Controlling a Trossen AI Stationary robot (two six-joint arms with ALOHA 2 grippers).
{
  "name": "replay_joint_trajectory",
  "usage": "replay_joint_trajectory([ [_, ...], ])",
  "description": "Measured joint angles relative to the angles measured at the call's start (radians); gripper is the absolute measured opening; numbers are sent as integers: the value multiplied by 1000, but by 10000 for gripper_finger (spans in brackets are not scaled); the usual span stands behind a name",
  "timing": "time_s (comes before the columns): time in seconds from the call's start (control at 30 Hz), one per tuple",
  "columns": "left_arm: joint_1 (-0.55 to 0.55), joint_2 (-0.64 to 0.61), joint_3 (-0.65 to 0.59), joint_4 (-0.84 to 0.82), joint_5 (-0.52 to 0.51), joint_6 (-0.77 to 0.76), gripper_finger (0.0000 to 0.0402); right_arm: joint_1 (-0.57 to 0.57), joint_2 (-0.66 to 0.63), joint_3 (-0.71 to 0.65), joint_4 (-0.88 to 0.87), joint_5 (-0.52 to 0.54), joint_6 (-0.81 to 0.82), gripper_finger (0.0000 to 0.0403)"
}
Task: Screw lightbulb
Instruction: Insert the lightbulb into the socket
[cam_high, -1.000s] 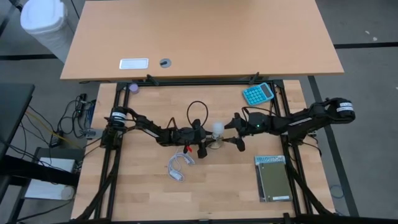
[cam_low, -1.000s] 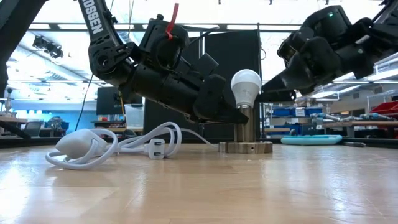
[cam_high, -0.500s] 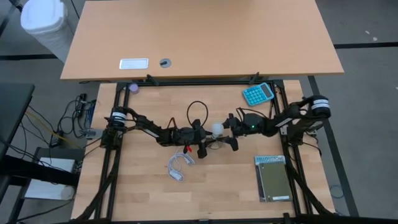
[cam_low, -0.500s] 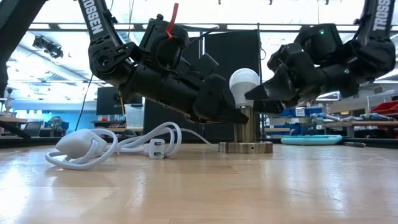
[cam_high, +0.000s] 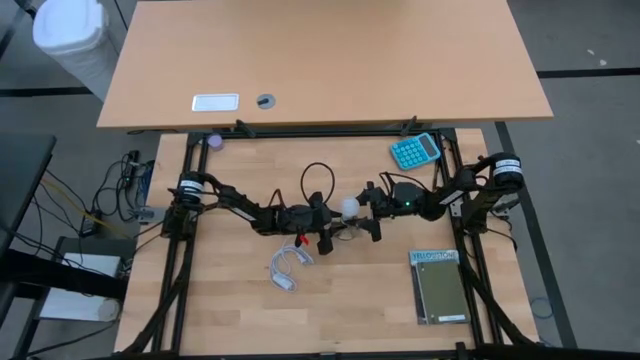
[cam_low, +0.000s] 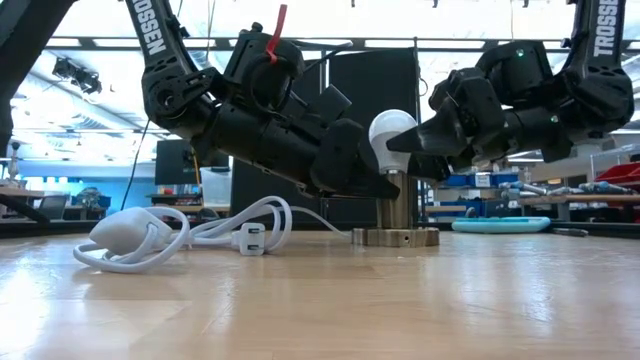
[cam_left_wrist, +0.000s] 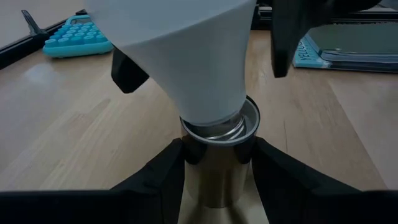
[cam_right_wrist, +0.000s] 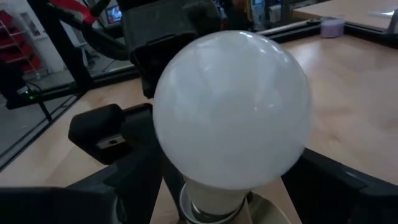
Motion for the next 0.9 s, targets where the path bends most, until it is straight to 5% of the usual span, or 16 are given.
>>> replay_joint_trajectory([
  [0.37, 0, 0, 0, 1, 0, 0, 174, 0, 0, 0, 2, 4, -4, 205],
  [0.9, 0, 0, 0, -1, -45, -37, 174, 34, -1, 1, -35, 58, -25, 198],
])
